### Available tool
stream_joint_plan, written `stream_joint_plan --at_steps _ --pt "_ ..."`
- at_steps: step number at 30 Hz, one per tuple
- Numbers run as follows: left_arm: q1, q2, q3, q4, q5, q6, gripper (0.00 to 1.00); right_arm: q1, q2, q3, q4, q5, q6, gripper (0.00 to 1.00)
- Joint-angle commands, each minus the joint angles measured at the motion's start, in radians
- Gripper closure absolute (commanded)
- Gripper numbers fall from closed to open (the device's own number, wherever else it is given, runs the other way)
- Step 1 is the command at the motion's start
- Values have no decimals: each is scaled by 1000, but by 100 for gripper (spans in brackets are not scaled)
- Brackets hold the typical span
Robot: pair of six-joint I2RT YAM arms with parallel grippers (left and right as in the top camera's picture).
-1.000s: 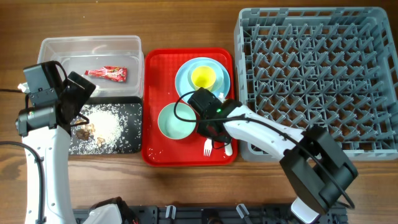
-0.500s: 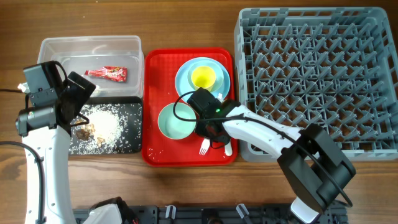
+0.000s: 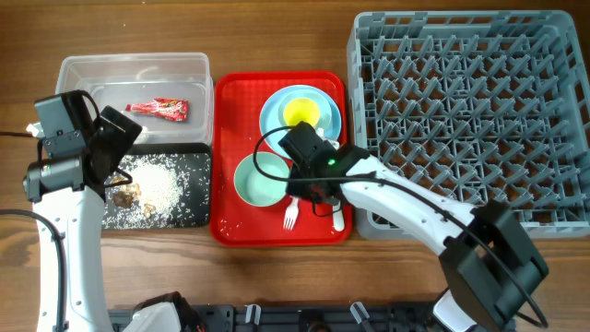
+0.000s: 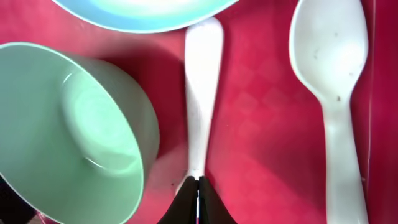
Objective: Sort waste into correct bins and load items into the dishwasher rack
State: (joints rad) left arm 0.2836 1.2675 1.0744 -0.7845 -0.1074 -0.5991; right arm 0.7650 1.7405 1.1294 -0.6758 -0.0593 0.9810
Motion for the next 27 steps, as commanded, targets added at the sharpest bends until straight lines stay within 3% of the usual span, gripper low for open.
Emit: stream_joint_plan --at_steps 1,9,14,17,20,24,27 --pt "5 -10 8 2 -3 16 0 8 -16 16 -3 10 -21 96" --pt "5 -10 8 2 -3 16 0 34 74 -25 106 17 21 92" --pt "5 -10 8 2 -3 16 0 35 124 -25 253 -200 -23 92" --pt "5 -10 8 2 -3 16 0 34 96 -24 199 -238 -45 89" --pt "5 -10 8 2 -3 16 0 34 50 -24 106 -166 24 75" --pt "5 -10 8 2 -3 16 0 47 51 -26 -26 -91 45 75" --pt "5 -10 8 2 -3 16 0 81 53 -26 -33 -90 75 74"
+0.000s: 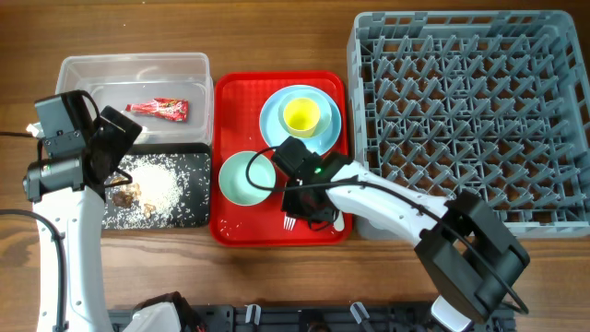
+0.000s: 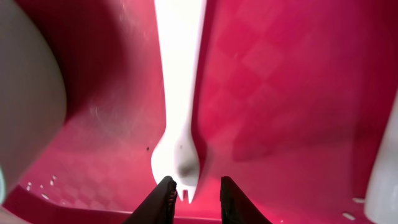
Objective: Sort waste into correct bins and load items into the dishwasher rack
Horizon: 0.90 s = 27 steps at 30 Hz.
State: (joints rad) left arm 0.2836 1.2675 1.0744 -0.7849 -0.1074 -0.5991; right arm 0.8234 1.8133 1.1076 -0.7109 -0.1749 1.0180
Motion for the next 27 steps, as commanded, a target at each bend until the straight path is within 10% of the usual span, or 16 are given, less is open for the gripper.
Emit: stream_joint_plan --at_steps 1,6,14,19,27 --pt "5 -10 8 2 -3 16 0 42 -20 -4 22 29 40 73" --pt "5 -10 8 2 -3 16 0 58 35 -5 27 73 169 57" --pt "5 -10 8 2 -3 16 0 58 46 -37 97 114 222 59" --pt "5 -10 8 2 -3 16 0 58 46 -37 105 109 220 88" --pt "5 -10 8 2 -3 16 0 58 -47 -19 85 73 116 95"
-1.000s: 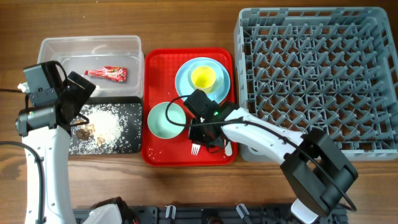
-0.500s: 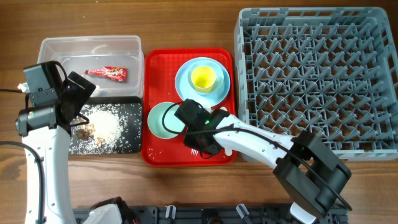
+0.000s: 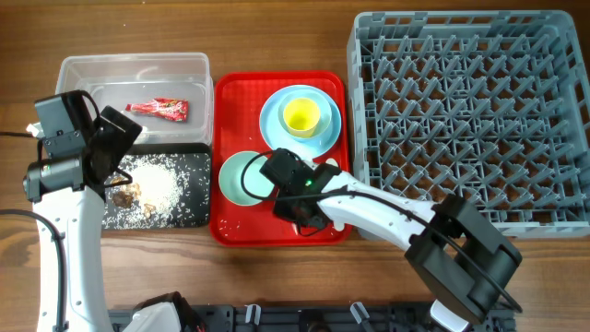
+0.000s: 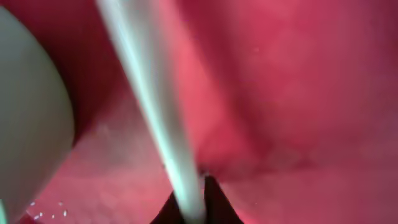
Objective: Sort waste into correct bins and load items into the dishwasher rack
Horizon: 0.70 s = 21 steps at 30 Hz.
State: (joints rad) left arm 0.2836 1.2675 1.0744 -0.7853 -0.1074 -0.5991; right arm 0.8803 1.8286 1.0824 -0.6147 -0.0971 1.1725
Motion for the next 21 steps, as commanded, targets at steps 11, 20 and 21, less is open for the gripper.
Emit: stream_joint_plan --at_steps 11,20,21 --pt "5 -10 8 3 -3 16 0 -259 -450 26 -209 181 -600 96" --pt "5 -10 8 3 -3 16 0 -430 -340 24 -216 429 -780 93" --pt "5 -10 8 3 -3 16 0 -430 -321 24 -208 429 -780 92"
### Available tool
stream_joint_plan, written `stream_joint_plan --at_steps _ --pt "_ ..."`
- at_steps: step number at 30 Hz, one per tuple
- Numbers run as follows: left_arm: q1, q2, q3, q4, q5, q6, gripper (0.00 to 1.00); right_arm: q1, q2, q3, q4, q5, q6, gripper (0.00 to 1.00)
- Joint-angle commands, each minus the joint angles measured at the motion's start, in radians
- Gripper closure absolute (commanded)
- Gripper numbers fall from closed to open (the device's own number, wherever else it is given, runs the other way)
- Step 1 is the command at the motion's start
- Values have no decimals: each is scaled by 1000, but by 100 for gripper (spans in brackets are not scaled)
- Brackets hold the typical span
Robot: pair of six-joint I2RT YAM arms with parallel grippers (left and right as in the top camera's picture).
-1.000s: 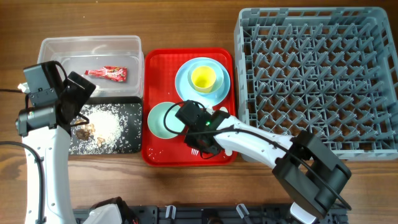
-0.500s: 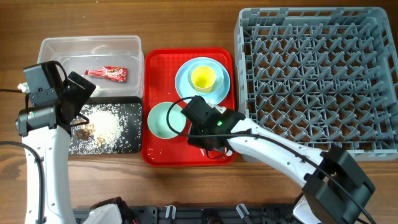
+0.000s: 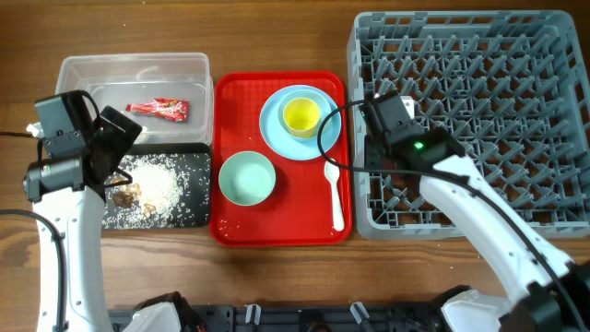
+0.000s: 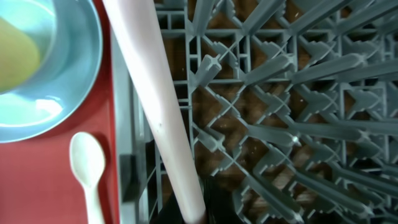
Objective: Sort waste into correct bins and load items into the dishwasher rack
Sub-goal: 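Lift the fork with the right gripper and carry it into the dish rack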
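My right gripper (image 4: 199, 210) is shut on a white fork (image 4: 155, 112), which it holds by one end so that the handle slants up the right wrist view. In the overhead view the right gripper (image 3: 380, 112) hangs over the left edge of the grey dishwasher rack (image 3: 479, 120). On the red tray (image 3: 230, 101) lie a white spoon (image 3: 334, 198), a green bowl (image 3: 247, 178) and a blue plate (image 3: 277, 124) carrying a yellow cup (image 3: 300, 114). The left gripper (image 3: 118, 148) hovers at the black tray's left edge; its jaws cannot be made out.
A clear bin (image 3: 101, 74) at the back left holds a red wrapper (image 3: 159, 109). In front of it a black tray (image 3: 189, 214) holds rice and food scraps (image 3: 152, 186). The rack's upright prongs (image 4: 280, 93) crowd below the fork. Bare wood lies along the front edge.
The right gripper, shut on the fork down at the tray's front beside the green bowl, now holds it over the rack's left edge. The fork is gone from the tray. The left arm is unchanged.
First the right gripper was shut above the fork lying between bowl and spoon. Then it stood open round the fork's pronged end. Then it was shut on the fork, with the bowl shifted slightly left. Now the fork is over the rack.
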State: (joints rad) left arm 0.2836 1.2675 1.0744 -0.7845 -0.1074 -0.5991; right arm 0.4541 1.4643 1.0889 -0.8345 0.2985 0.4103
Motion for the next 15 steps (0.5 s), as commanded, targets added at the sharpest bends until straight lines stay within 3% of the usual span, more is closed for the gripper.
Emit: stream_joint_plan --at_steps 1,3,6,11,13,15 --pt "5 -10 8 2 -3 16 0 -4 60 17 17 33 -18 91" --pt "5 -10 8 2 -3 16 0 -4 83 17 20 32 -17 87" --pt "5 -10 8 2 -3 16 0 -4 92 17 20 33 -18 66" --pt "5 -10 8 2 -3 16 0 -4 92 17 24 3 -18 64" --pt "5 -10 8 2 -3 16 0 -4 90 23 35 -157 -16 63" --pt "5 -10 8 2 -3 16 0 -4 86 55 37 -359 38 54"
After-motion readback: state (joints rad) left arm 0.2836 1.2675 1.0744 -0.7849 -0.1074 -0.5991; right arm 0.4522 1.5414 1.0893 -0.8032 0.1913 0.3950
